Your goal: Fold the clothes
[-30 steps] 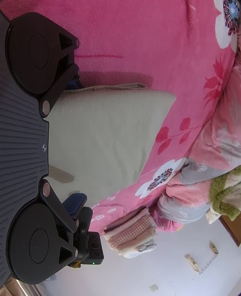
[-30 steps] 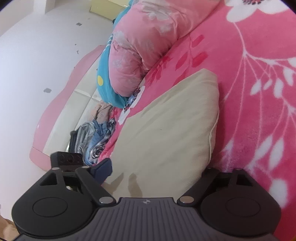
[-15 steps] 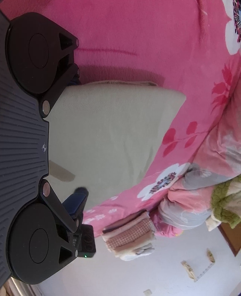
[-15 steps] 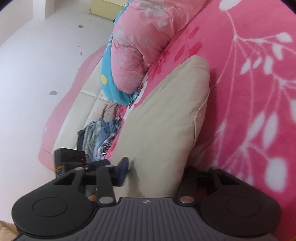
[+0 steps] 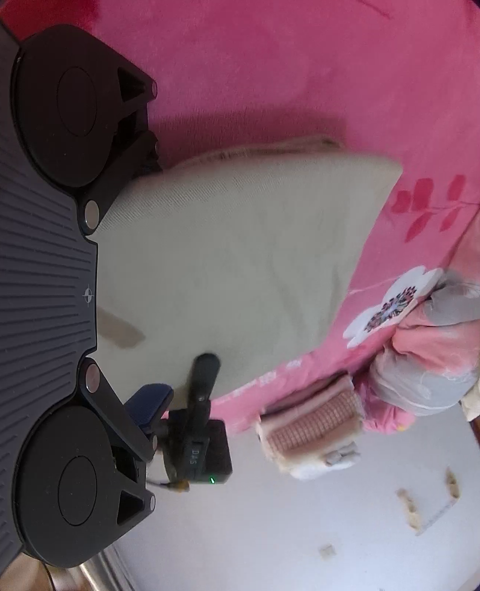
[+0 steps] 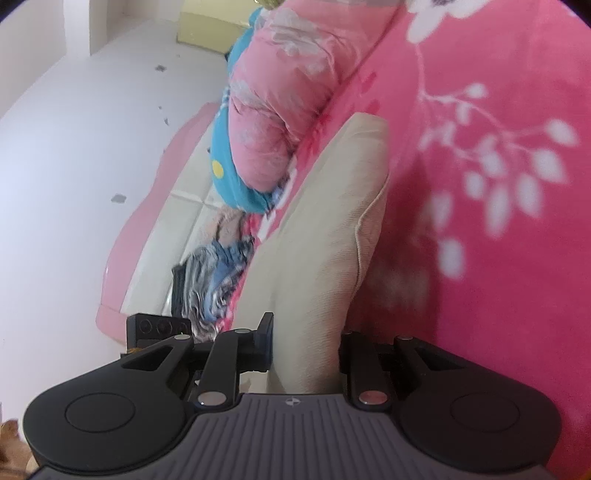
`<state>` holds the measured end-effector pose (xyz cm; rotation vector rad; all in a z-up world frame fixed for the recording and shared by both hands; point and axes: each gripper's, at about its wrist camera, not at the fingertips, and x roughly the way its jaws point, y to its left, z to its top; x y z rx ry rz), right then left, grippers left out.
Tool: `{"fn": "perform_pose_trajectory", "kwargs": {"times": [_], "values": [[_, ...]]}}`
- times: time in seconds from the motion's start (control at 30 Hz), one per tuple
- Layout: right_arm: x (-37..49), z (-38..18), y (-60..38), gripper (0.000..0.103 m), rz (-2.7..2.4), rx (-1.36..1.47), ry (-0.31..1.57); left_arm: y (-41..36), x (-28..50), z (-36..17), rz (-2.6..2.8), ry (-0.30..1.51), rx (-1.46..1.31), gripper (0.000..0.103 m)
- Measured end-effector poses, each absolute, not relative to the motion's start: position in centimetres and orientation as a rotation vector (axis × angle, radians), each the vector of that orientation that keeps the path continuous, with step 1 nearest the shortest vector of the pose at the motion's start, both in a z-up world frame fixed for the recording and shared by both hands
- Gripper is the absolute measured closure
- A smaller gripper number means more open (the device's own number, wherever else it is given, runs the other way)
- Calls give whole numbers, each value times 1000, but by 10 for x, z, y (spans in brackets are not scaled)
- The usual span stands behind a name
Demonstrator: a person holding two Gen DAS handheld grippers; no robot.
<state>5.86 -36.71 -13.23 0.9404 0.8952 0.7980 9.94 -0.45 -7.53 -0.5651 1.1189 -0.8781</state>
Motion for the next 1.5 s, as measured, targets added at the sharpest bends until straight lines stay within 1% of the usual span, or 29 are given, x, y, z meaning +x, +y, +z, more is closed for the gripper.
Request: {"fn": "perform_pose_trajectory", "kwargs": {"times": [0.1,0.23,0.33,0.63,0.87,1.0,1.1,1.5], "values": [[55,-145,-372,78,782,974,911,-3,100,-80,-863,1106,-587,2],[56,-146,-370,78,786,961,887,-1,110,-85,-867,1100,-645,2],[56,-147,-370,77,781,955,880,-11,115,-86,-882,1091,-625,0],[60,-143,-354,77,778,851,854,-12,105,-86,-895,1011,-623,0],[50,-132,-350,75,798,774,789,-14,100,-79,-872,995,-655,4],[49,-132,-352,75,799,771,782,-23,100,-78,-813,1015,-589,6],[52,-137,-354,76,784,793,816,-27,101,-79,-792,1019,-558,5],[52,-138,-352,76,770,792,826,-28,97,-80,-792,989,-528,4]]}}
